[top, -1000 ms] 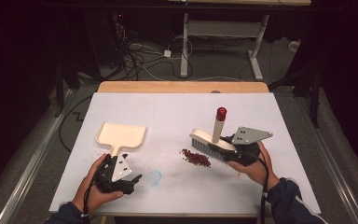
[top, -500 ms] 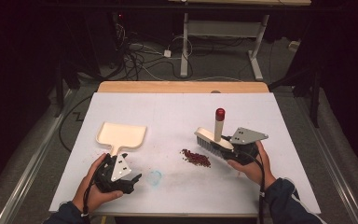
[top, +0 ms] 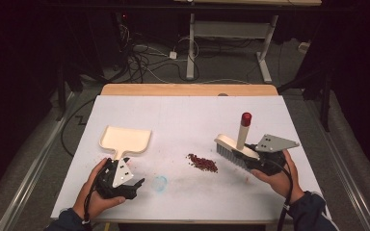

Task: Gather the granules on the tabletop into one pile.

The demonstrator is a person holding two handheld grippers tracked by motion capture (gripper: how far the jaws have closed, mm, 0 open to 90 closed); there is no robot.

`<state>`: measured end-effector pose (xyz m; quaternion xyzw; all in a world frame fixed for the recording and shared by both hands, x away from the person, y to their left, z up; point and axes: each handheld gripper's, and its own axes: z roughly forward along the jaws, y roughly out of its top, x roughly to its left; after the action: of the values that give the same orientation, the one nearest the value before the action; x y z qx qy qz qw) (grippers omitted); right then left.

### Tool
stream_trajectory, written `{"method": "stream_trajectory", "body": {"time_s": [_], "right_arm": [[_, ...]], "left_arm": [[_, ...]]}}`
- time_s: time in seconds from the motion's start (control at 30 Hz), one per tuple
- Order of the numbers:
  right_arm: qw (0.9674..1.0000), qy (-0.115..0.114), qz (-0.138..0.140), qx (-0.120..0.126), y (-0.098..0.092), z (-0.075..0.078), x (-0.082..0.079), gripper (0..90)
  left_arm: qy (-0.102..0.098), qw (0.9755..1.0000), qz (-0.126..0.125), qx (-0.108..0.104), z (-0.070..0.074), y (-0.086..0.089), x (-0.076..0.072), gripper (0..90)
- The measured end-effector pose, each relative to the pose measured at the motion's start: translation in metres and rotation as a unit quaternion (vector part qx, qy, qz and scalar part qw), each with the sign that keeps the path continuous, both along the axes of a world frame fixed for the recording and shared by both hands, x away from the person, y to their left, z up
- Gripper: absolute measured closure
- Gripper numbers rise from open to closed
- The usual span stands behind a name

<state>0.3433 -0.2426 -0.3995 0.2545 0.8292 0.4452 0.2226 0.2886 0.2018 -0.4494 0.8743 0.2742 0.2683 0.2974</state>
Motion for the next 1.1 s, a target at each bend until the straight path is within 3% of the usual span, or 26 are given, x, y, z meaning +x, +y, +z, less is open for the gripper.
{"method": "stream_trajectory", "body": {"time_s": [0.27, 0.37, 0.6, 0.73, 0.9, 1.1], "right_arm": [[0.9991, 0.039, 0.014, 0.014, -0.028, 0.011, -0.024, 66.8], [0.9981, 0.056, 0.023, 0.007, -0.035, 0.012, -0.032, 66.8], [0.9931, 0.109, 0.043, 0.004, -0.044, 0.010, -0.041, 66.8], [0.9881, 0.146, 0.042, -0.027, -0.043, 0.002, -0.034, 66.7], [0.9864, 0.156, 0.019, -0.047, -0.044, -0.005, -0.016, 65.9], [0.9841, 0.167, -0.001, -0.062, -0.053, -0.005, 0.016, 57.6]], "left_arm": [[0.000, 1.0000, 0.000, -0.001, 0.000, -0.001, 0.001, 17.0], [0.000, 1.0000, 0.000, 0.000, 0.000, -0.001, 0.001, 16.9], [0.002, 1.0000, -0.002, 0.004, -0.001, -0.003, 0.001, 17.0], [0.005, 1.0000, -0.004, 0.005, -0.001, -0.003, 0.002, 17.0], [0.011, 0.9999, -0.005, 0.000, -0.002, -0.004, 0.003, 17.0], [0.015, 0.9998, -0.008, 0.006, -0.004, -0.005, 0.003, 17.0]]}}
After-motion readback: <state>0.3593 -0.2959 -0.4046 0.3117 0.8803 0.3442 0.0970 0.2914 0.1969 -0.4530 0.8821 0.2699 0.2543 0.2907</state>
